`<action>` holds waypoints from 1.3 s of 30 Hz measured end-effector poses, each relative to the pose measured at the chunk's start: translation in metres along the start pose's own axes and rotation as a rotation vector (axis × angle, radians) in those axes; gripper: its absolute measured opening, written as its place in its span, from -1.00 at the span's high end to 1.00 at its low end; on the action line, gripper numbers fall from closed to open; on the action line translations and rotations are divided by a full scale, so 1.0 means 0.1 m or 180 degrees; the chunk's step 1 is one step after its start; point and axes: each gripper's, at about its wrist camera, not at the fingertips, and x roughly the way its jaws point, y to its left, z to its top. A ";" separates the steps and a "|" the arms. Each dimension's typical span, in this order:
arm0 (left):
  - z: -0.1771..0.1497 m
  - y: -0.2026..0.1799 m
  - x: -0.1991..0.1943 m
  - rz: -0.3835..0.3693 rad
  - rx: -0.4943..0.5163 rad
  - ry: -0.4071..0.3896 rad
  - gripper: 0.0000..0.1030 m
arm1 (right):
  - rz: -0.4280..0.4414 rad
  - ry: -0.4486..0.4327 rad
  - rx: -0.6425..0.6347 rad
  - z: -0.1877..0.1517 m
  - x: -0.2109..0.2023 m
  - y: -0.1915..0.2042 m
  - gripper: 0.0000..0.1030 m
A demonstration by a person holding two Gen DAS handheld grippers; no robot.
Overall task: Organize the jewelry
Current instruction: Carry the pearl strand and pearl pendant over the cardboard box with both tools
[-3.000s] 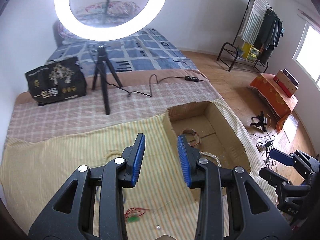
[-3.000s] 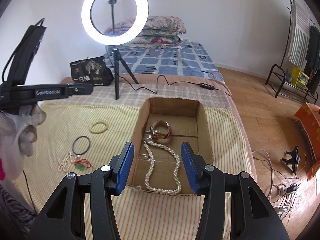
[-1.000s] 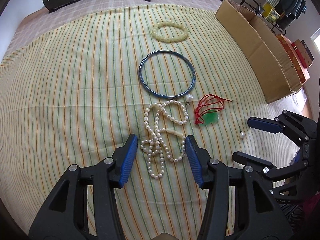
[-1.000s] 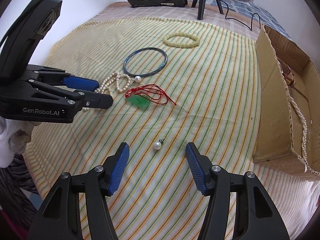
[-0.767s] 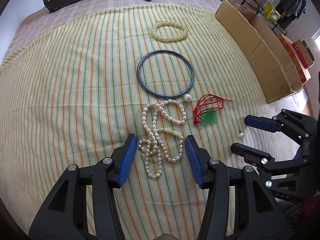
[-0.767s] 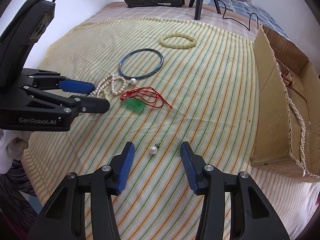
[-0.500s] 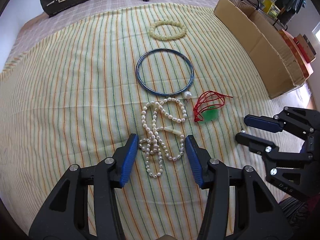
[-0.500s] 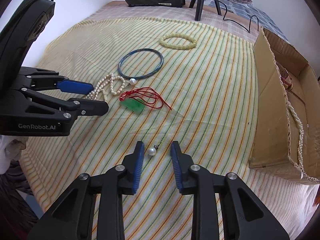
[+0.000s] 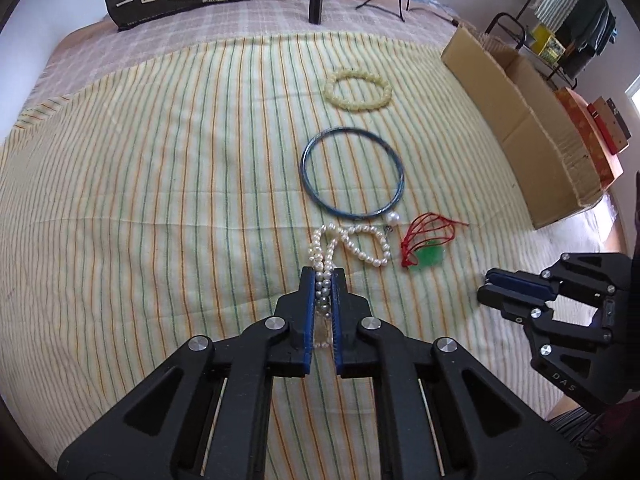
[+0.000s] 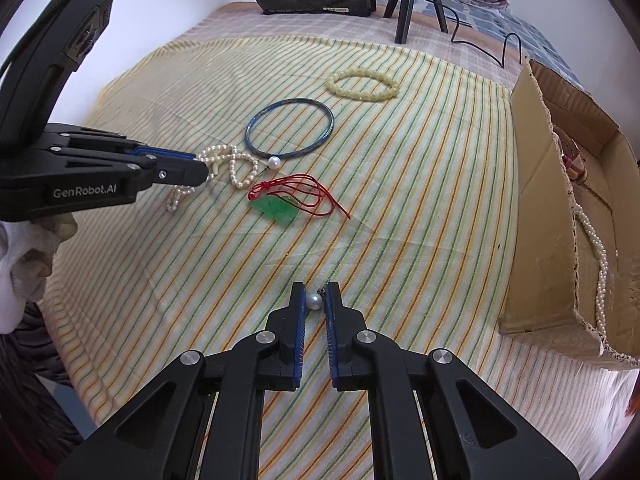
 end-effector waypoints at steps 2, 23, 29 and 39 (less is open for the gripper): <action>0.01 0.01 -0.08 -0.0023 -0.0034 -0.0062 0.90 | -0.0002 -0.0027 0.0014 -0.01 -0.03 -0.01 0.85; 0.18 -0.04 -0.68 -0.0296 -0.0224 -0.0536 0.90 | -0.0014 -0.0386 0.0063 0.01 -0.47 -0.05 0.85; 0.24 -0.14 -0.73 -0.0354 -0.0222 -0.0604 0.90 | -0.0031 -0.0529 0.0109 0.06 -0.64 -0.13 0.85; 0.43 -0.47 -0.89 -0.0496 -0.0107 -0.0800 0.90 | -0.0119 -0.0763 0.0294 0.07 -0.94 -0.42 0.85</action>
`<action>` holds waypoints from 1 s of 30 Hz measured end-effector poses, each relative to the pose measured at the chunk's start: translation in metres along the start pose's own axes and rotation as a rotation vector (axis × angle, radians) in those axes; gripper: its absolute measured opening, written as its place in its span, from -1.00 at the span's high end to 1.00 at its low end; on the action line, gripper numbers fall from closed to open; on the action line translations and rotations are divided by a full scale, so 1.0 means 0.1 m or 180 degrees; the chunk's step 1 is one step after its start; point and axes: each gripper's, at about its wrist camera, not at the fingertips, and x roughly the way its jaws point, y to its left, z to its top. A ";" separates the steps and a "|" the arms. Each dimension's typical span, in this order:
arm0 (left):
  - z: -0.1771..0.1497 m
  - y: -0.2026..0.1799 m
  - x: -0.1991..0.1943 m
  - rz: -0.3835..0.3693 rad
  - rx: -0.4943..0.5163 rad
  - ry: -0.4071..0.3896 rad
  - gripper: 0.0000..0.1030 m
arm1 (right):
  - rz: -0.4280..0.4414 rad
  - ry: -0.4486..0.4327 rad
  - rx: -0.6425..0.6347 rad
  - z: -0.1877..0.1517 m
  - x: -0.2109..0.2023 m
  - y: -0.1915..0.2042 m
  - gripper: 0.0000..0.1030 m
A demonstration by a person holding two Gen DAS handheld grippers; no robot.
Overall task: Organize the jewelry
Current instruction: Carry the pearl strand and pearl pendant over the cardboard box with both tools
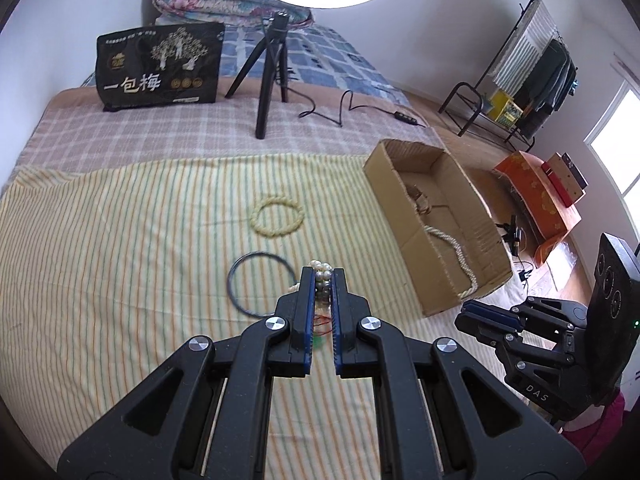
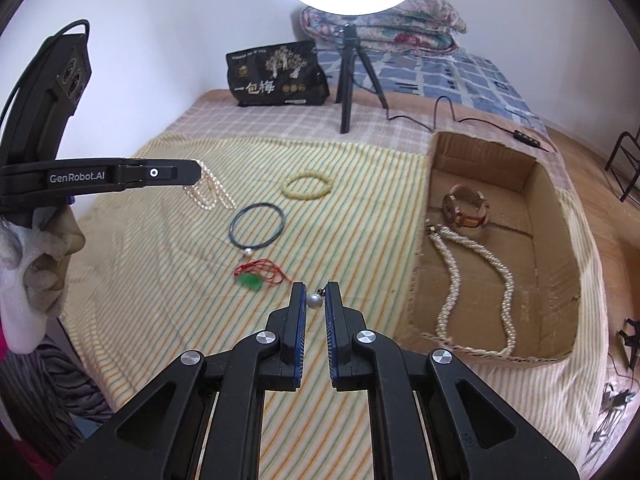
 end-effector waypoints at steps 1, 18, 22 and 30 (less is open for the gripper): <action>0.02 -0.03 0.01 -0.0017 0.0005 -0.0010 0.90 | -0.0018 -0.0019 0.0020 0.01 -0.02 -0.04 0.85; 0.21 -0.84 0.19 -0.0465 0.0275 -0.0047 0.90 | -0.0277 -0.0256 0.0495 0.19 -0.24 -0.87 0.85; 0.23 -1.06 0.25 -0.0582 0.0337 -0.0027 0.91 | -0.0299 -0.0281 0.0569 0.26 -0.24 -1.01 0.85; 0.22 -1.46 0.43 -0.0750 0.0470 0.0061 0.90 | -0.0374 -0.0276 0.0712 0.38 -0.13 -1.29 0.85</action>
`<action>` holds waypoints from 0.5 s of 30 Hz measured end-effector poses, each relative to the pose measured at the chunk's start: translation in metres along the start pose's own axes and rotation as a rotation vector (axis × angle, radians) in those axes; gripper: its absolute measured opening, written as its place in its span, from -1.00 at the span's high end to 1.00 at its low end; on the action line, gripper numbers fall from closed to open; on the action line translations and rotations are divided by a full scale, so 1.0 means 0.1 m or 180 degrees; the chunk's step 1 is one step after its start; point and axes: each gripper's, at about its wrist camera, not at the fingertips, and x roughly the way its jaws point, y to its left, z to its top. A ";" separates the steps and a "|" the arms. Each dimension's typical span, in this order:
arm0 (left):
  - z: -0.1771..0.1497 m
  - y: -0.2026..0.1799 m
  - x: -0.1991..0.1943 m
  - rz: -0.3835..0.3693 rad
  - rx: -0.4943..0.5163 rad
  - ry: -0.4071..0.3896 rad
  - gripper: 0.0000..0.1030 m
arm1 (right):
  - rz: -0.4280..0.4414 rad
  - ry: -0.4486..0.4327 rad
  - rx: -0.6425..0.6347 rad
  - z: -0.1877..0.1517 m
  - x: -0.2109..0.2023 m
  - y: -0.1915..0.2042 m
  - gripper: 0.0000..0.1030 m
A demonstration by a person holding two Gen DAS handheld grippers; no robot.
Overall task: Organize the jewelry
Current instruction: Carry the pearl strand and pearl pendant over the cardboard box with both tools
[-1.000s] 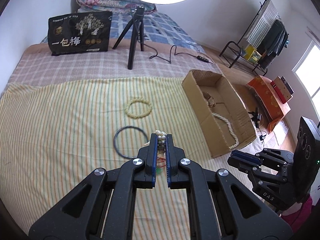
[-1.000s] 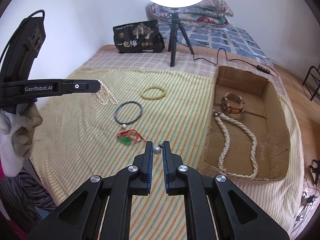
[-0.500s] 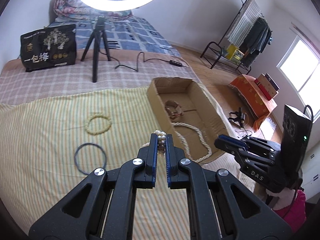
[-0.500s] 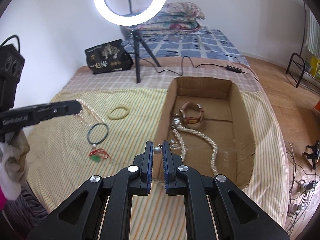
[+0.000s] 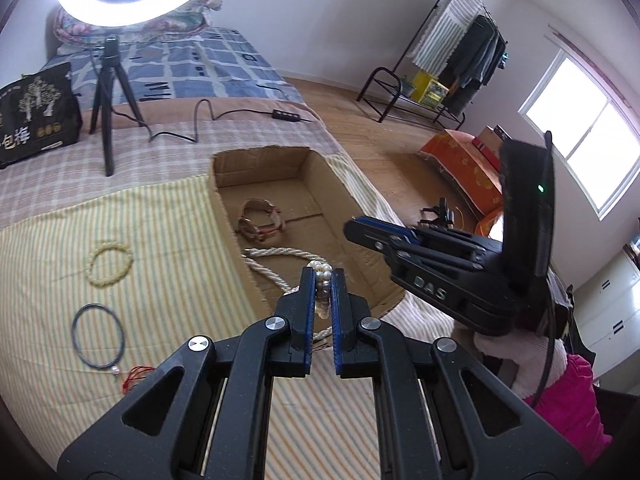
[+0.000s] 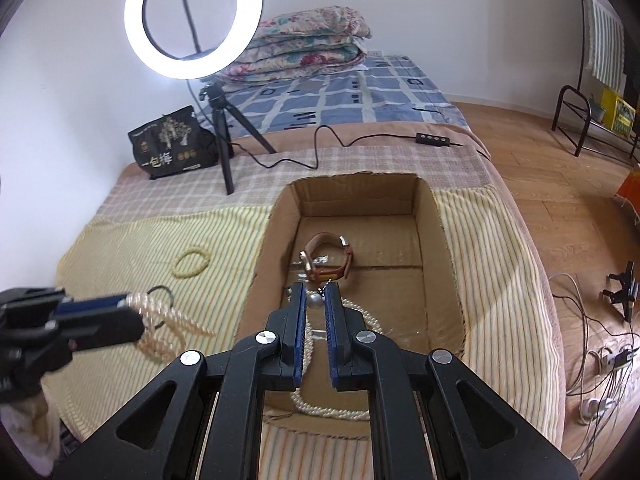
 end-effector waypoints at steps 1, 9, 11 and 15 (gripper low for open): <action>-0.01 -0.03 0.03 -0.0017 0.0009 0.0011 0.90 | -0.0009 0.0007 0.0018 0.01 0.02 -0.03 0.85; -0.02 -0.22 0.32 -0.0049 0.0104 0.0125 0.91 | -0.0039 0.0057 0.0110 0.12 0.18 -0.26 0.85; -0.04 -0.24 0.39 -0.0026 0.0131 0.0167 0.91 | -0.0049 0.0059 0.0115 0.14 0.21 -0.29 0.85; -0.07 -0.24 0.51 0.0020 0.0184 0.0209 0.91 | -0.0043 0.0064 0.0136 0.20 0.28 -0.33 0.85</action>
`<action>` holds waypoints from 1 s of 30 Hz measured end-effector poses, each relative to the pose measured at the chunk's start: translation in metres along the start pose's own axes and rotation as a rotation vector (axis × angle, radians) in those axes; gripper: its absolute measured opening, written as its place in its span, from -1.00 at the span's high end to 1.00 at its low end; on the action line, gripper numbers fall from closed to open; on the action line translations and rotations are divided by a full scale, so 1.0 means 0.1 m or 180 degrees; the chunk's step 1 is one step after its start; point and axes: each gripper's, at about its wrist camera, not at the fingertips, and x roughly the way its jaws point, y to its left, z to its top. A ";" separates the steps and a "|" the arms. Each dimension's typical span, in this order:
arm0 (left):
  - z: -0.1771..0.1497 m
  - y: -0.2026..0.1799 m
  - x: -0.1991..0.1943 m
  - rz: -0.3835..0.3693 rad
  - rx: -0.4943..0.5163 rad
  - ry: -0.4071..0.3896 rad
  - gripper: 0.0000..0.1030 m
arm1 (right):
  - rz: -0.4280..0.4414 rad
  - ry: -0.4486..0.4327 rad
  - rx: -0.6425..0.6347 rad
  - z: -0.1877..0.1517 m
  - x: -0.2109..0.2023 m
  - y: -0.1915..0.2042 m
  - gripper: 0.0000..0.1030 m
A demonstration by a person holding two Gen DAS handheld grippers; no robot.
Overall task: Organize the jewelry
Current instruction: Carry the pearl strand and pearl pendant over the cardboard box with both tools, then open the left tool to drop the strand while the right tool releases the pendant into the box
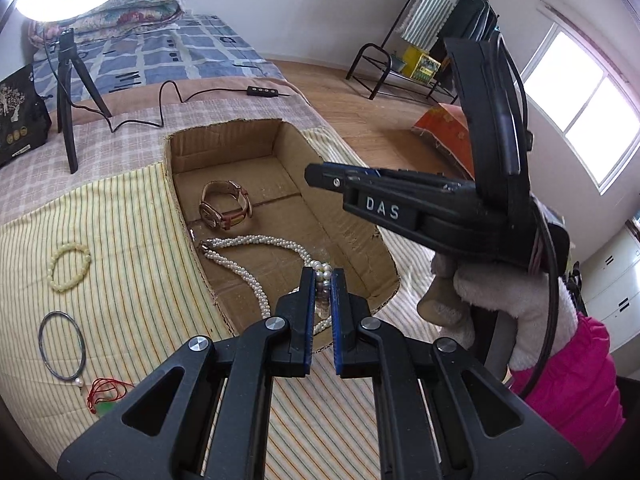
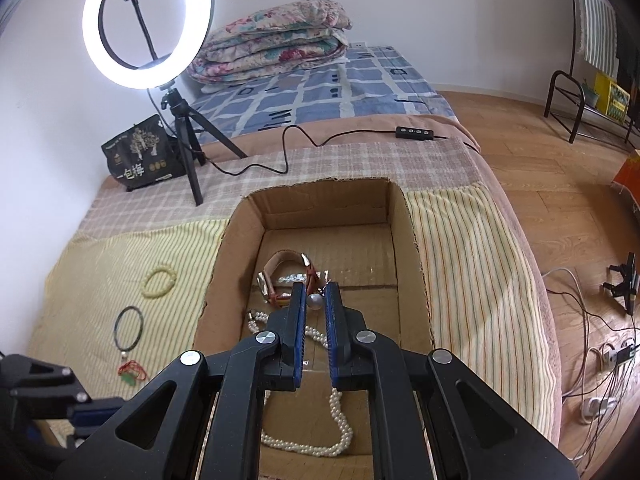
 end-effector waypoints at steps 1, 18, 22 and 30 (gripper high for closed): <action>0.00 0.00 0.02 0.0011 0.0008 0.0005 0.91 | -0.0001 0.0001 -0.0006 0.01 0.01 0.00 0.85; -0.02 -0.01 0.14 0.0095 0.0122 0.0013 0.88 | 0.0009 0.0062 -0.0079 0.05 0.18 0.00 0.57; -0.03 -0.01 0.13 0.0145 0.0136 -0.0014 0.21 | -0.0104 0.0021 -0.0074 0.05 0.16 0.01 -0.01; -0.03 0.01 0.09 0.0180 0.0138 -0.0004 0.21 | -0.0306 -0.0020 -0.0020 0.07 0.09 -0.02 -0.29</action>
